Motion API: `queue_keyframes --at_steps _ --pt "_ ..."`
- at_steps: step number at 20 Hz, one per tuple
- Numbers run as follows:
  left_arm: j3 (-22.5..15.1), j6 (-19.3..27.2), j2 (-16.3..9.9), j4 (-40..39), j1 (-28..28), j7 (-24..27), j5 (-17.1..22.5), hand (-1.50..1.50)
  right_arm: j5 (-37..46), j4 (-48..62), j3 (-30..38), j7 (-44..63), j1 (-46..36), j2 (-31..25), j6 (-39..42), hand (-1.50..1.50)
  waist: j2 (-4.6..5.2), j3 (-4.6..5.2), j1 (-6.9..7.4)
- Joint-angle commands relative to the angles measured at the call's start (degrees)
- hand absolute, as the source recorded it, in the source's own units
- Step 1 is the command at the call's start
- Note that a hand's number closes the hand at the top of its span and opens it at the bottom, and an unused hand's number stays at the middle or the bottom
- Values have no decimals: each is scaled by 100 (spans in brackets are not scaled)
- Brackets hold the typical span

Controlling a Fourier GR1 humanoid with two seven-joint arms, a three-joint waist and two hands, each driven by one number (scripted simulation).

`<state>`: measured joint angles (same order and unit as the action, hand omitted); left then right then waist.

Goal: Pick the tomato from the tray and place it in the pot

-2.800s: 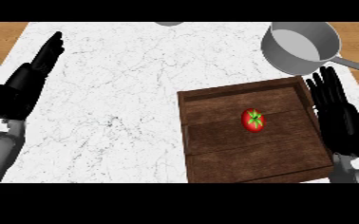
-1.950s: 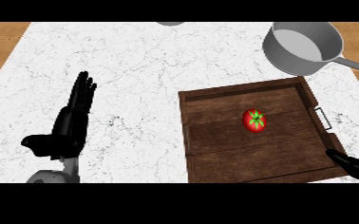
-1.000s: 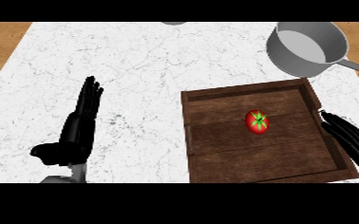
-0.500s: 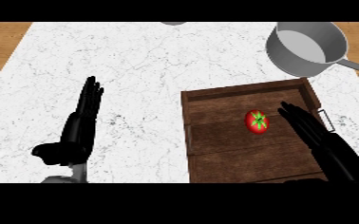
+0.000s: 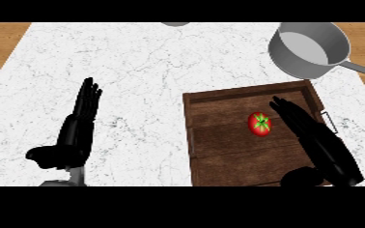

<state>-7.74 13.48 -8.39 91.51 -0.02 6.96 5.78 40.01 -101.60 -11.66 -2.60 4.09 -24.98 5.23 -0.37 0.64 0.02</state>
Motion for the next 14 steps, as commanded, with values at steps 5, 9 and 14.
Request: queue_keyframes --at_steps 5,9,14 --pt "-153 14 146 476 241 -347 -153 0 479 1225 35 -423 -437 418 -278 -150 39 -67 44" --pt "70 -108 138 60 16 -213 -167 0 579 903 51 -246 -255 587 -165 -150 37 -64 -2" --pt "102 -42 227 -159 -248 -96 -327 0 742 1239 -30 -376 -546 843 -248 -150 41 -65 2"
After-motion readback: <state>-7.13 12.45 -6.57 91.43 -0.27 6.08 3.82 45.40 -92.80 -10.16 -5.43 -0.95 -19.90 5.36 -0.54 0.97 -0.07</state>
